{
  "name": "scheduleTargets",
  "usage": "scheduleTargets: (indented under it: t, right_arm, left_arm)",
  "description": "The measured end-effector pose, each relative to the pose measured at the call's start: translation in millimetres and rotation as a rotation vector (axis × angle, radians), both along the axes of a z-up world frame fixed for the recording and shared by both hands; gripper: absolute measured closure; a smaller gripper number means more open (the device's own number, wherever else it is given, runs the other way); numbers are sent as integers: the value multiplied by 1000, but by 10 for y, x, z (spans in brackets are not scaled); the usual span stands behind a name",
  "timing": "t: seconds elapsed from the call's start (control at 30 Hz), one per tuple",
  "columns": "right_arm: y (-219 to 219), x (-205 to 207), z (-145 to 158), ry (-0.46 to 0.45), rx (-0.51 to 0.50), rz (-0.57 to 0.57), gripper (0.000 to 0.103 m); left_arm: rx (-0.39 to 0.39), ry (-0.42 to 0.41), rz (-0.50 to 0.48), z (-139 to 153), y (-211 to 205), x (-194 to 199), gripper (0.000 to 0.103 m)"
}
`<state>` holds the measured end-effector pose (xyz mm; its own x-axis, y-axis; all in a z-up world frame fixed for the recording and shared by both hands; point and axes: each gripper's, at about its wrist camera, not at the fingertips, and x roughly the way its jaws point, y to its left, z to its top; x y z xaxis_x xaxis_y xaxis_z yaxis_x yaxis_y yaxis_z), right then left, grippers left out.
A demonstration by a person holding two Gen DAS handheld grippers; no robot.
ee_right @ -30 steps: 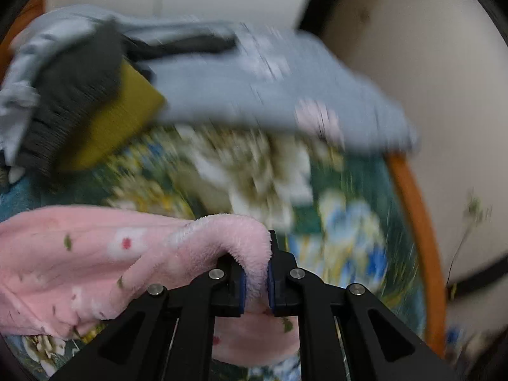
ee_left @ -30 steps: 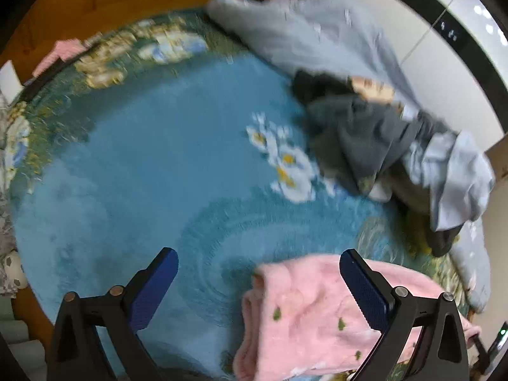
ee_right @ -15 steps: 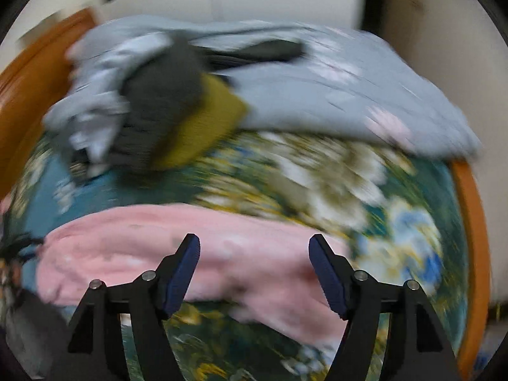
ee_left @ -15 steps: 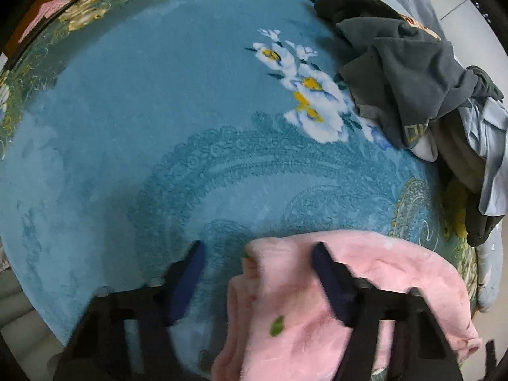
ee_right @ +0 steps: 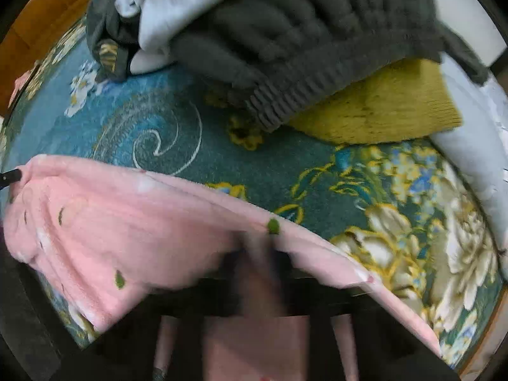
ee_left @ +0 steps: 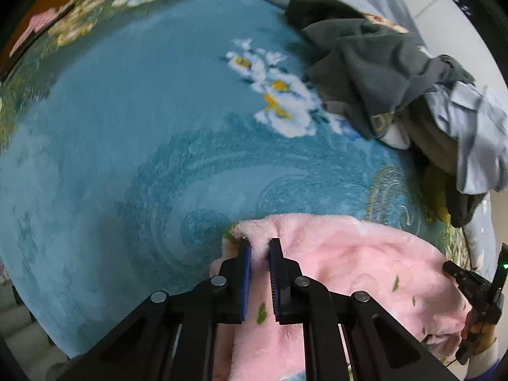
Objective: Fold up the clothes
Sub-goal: 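Lay the pink garment on the blanket with the right gripper and release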
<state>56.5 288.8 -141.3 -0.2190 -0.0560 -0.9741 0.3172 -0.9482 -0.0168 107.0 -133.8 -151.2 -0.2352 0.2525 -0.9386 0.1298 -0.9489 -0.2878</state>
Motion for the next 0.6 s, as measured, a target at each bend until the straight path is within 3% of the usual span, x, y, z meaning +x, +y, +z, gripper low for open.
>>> scheduleTargets:
  t: [0.13,0.2,0.27,0.37,0.47,0.53,0.6]
  right_arm:
    - [4,65,302,40,-20,-7,101]
    - [28,-10,595,108,-32,-44,101]
    - [66,-99,971,200,-52,-72,101]
    - [97,-171,1755,399,-101,-114,101]
    - [8,33,2486,598,-130,-92,101]
    - [-126,269,2714,658,-133,-44,101]
    - [-320,509,2603,626,-121,29,101]
  left_arm:
    - [-11,76,-43,220,86,-127,94]
    - [3,116,-55,415,77,-262,95]
    - [36,192,-92,779,21,-464,95]
    - [65,418,-125,1652,-51,-657,95]
    - [79,618,-170,2408,-187,-640,95]
    - [47,701,-194,2598,-326,-566,94]
    - [7,702,-192,2482,-473,-502,94]
